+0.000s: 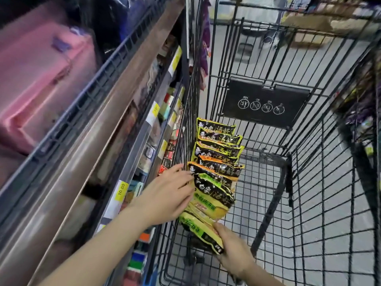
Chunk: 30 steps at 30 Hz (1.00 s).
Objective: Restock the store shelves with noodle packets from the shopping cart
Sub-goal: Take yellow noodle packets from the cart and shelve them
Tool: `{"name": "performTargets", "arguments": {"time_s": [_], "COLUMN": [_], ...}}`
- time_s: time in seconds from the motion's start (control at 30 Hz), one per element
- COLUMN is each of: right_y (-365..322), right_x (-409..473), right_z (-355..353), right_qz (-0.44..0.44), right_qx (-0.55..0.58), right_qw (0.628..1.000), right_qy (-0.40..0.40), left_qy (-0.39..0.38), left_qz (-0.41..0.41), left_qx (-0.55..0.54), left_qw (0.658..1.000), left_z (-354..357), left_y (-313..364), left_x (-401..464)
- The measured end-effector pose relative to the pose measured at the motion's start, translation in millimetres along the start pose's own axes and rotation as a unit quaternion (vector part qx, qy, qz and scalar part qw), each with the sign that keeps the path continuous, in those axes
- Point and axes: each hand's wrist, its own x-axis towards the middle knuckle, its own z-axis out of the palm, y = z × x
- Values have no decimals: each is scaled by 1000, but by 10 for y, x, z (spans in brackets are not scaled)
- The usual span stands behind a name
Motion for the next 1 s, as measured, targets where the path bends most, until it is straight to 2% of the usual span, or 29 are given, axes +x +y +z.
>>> {"name": "performTargets", "arguments": {"time_s": [0.13,0.27,0.37,0.47,0.6,0.7,0.77,0.8,0.87,1.0], "right_y": [67,-18,-150,-223,-242,-205,-197,-184,-122,80], "right_x": [37,103,97,41,-74,-220,-348,-407,-501,-643], "right_z": [-18,-124,-327,-546,-887,-1235,-1501,-1625,-1818,-2049], "right_qz": [21,72,88,96,98,91,77,74,71,86], "right_qx": [191,384,459,483,487,473,467,455,439,468], "right_qw": [981,917,879,862,856,859,859,862,866,841], "right_qy": [15,76,98,118,146,174,192,210,231,259], "left_qy": [34,40,41,34,-27,-31,-55,-57,-58,-61], "left_qz": [-9,-8,-1,1,-30,-68,-127,-176,-273,-426], "left_qx": [4,10,28,66,88,47,-47,-116,-252,-382], "left_qw": [999,999,999,997,995,996,989,976,926,818], "left_z": [63,99,106,129,44,-34,-35,-2,89,561], "left_y": [21,22,14,22,107,270,390,435,510,429], "left_x": [-19,-28,-19,-13,41,98,196,261,443,781]}}
